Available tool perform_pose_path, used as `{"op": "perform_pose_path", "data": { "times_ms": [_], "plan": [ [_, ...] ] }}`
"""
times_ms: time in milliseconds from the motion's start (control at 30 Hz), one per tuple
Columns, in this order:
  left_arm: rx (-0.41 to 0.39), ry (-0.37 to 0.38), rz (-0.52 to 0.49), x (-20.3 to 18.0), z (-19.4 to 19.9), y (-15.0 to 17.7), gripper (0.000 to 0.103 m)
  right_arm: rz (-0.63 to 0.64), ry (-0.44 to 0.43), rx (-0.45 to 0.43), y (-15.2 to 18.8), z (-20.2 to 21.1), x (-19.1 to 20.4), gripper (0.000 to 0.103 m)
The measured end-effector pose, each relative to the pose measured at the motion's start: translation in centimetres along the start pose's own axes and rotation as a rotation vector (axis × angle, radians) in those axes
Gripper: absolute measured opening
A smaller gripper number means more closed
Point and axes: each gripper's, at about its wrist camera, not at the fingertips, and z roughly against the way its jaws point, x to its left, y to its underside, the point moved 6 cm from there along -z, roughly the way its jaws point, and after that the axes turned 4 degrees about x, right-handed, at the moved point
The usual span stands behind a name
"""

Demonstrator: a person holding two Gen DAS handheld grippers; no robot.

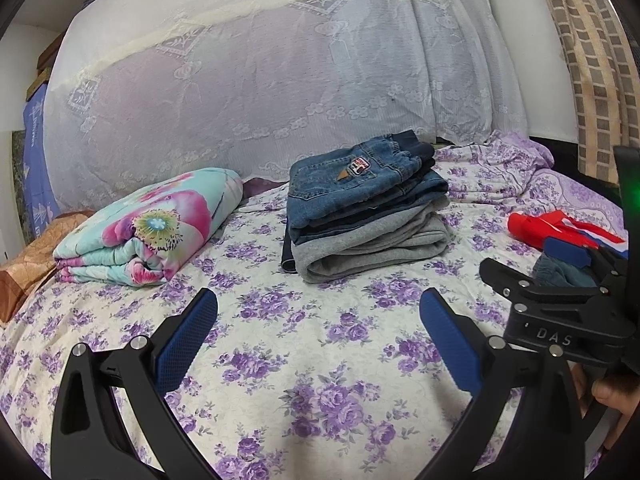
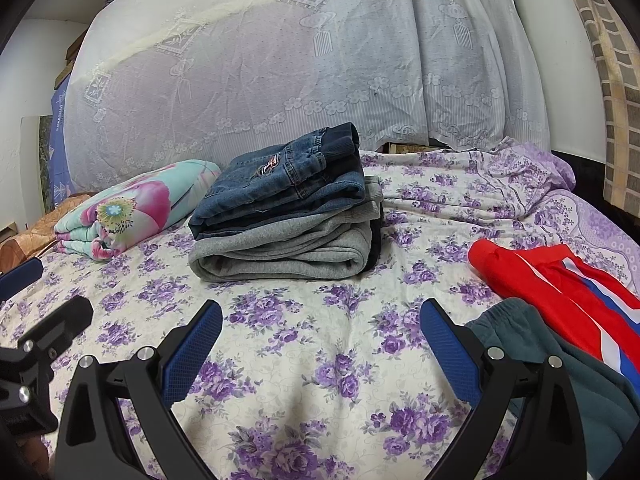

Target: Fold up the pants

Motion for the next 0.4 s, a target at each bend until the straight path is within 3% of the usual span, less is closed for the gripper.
{"op": "perform_pose_path", "data": {
  "times_ms": [400],
  "plan": [
    [0.005,0.018,-0.008,-0.19,-0.16,-0.02,0.099,-0.003,-0.001,0.003,0.04,-0.06,-0.03,0.100]
  ]
}}
